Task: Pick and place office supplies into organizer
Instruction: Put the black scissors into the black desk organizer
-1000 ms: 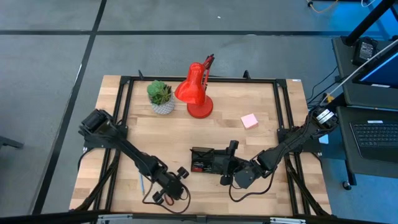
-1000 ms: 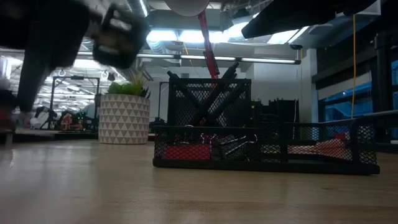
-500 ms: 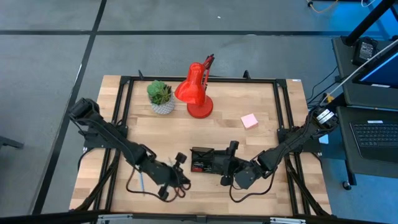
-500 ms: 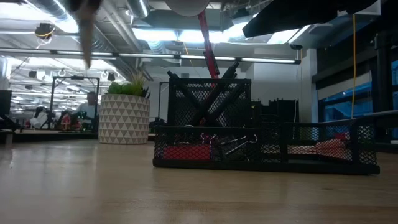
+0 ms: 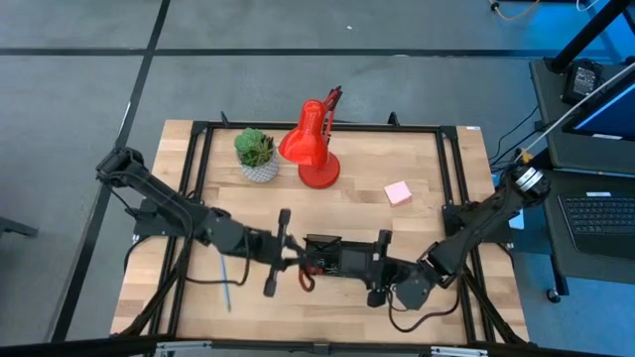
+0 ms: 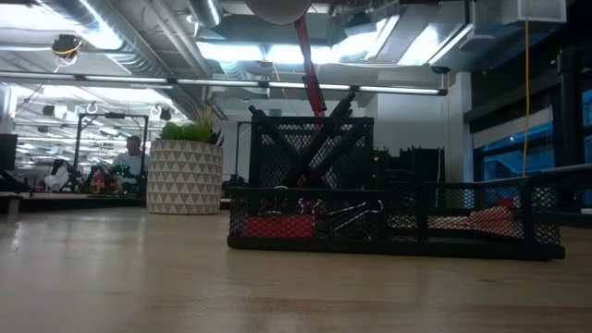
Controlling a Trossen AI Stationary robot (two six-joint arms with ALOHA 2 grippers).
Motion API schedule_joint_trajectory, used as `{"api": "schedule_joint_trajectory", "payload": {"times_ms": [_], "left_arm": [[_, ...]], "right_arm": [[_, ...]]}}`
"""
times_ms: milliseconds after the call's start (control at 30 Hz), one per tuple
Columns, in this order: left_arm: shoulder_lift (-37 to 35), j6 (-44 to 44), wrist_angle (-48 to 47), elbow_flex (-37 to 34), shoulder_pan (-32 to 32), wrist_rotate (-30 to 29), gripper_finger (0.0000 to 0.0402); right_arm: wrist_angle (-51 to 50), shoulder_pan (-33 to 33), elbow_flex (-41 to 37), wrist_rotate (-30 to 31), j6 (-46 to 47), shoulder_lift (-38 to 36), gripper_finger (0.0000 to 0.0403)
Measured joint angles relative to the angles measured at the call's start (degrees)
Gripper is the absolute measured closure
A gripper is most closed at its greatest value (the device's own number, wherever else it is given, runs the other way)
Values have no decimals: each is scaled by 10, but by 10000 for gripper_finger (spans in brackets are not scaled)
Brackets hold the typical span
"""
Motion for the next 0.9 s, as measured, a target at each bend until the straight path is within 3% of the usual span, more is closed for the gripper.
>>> {"api": "schedule_joint_trajectory", "payload": {"times_ms": [167,333,500,667,900], "left_arm": [[-1,-27,96,-23,38,1,379],[3,-55,295,-114,73,38,380],[5,-94,428,-195,90,62,380],[26,-120,498,-232,102,63,380],[104,-178,540,-230,123,60,380]], "right_arm": [[-53,13,0,0,48,-8,166],[-117,17,0,0,105,-8,166],[-149,17,0,0,133,-7,166],[-152,16,0,0,136,-7,166],[-153,11,0,1,137,-7,166]]}}
